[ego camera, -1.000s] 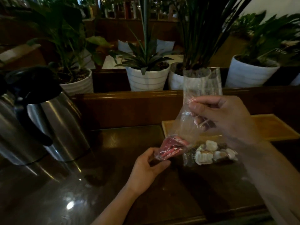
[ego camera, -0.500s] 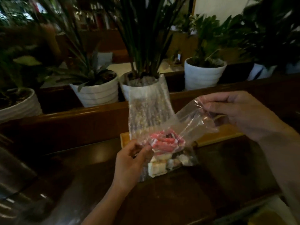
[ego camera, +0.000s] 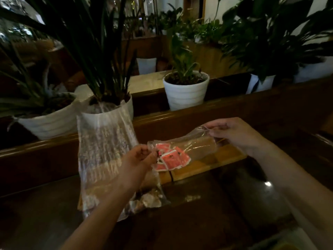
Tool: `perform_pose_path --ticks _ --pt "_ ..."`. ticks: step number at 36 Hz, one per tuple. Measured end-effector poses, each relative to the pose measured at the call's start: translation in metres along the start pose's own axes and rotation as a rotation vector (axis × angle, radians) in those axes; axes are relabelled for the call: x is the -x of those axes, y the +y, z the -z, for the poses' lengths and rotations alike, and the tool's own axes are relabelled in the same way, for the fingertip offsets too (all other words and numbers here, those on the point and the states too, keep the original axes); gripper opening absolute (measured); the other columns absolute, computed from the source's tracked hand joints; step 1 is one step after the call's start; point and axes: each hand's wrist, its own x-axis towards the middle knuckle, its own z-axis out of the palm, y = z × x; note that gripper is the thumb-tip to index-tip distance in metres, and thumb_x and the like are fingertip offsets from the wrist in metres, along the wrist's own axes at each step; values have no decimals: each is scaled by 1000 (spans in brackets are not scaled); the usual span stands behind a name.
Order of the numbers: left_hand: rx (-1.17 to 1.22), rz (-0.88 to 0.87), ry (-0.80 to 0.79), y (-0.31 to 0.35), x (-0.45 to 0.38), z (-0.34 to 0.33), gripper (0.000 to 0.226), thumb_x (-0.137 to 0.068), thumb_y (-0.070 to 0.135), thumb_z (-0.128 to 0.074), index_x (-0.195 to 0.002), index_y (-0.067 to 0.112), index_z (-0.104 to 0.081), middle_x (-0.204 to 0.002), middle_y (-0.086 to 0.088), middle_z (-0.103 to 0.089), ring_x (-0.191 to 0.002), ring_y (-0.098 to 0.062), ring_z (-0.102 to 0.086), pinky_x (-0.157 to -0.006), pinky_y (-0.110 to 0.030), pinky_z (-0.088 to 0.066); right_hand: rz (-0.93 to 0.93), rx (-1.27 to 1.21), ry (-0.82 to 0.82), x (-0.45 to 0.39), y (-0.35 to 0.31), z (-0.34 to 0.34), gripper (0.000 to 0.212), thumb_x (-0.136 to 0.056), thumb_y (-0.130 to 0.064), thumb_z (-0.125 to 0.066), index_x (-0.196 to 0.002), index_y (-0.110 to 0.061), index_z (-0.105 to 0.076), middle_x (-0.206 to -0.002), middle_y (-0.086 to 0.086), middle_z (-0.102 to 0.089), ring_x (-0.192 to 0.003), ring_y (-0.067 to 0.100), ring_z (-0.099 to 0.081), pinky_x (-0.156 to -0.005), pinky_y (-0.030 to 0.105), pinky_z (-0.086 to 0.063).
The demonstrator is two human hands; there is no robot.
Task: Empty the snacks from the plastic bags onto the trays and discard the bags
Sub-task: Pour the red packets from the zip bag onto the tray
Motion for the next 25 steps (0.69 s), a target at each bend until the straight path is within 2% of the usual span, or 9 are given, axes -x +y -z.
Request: perform_pose_path --ticks 4,6,10,12,16,20,22,25 --pt "-38 -12 -10 9 -15 -16 2 -90 10 -64 -88 10 -65 -71 -4 -68 -62 -11 -64 -56 -21 -51 -32 3 6 -15 20 11 21 -91 -12 -62 -106 -23 -72 -97 2 -74 -89 18 -71 -69 31 -56" --pt "-87 -12 -13 12 -22 -22 2 -90 14 -65 -88 13 -65 -70 -2 -68 -60 -9 -65 -55 -20 -52 -39 -11 12 -20 29 14 21 -91 -11 -61 -106 -22 -72 -97 4 -74 -90 20 -70 -67 30 -56" --pt "-150 29 -24 17 -36 -30 7 -88 22 -68 -88 16 -65 -77 -5 -72 -65 -12 -69 -58 -25 -54 -72 -60 22 -27 42 16 22 -93 -10 -59 -108 -21 -72 -103 6 -74 -94 22 -70 -74 33 -59" --pt "-182 43 -33 20 -42 -33 8 -88 22 -68 -90 15 -64 -82 -7 -72 -71 -17 -69 -61 -28 -55 -86 -67 22 -29 47 16 22 -94 -11 -58 -105 -24 -71 -101 4 -73 -94 20 -69 -74 31 -57" --pt "-239 48 -66 27 -49 -37 12 -87 24 -67 -94 15 -63 -88 -5 -70 -78 -19 -69 -62 -26 -55 -108 -107 8 -33 59 14 19 -94 -12 -58 -100 -25 -70 -96 5 -72 -90 21 -68 -78 37 -55" --pt "-322 17 -91 36 -58 -39 6 -89 21 -66 -93 17 -64 -87 -3 -69 -76 -16 -67 -61 -23 -53 -161 -167 26 -40 71 9 23 -93 -10 -59 -114 -15 -67 -91 4 -72 -81 18 -67 -68 33 -55" --pt "-350 6 -103 41 -64 -41 2 -89 19 -66 -90 19 -64 -86 -3 -69 -75 -14 -67 -60 -22 -52 -182 -199 32 -44 77 7 22 -93 -9 -59 -111 -16 -68 -90 4 -72 -81 18 -67 -71 36 -57" --pt "-383 -12 -111 51 -72 -41 3 -90 18 -64 -88 20 -65 -89 -6 -71 -81 -21 -70 -70 -34 -59 -191 -221 39 -47 84 6 22 -92 -8 -59 -111 -16 -68 -88 6 -71 -79 20 -67 -80 42 -56"
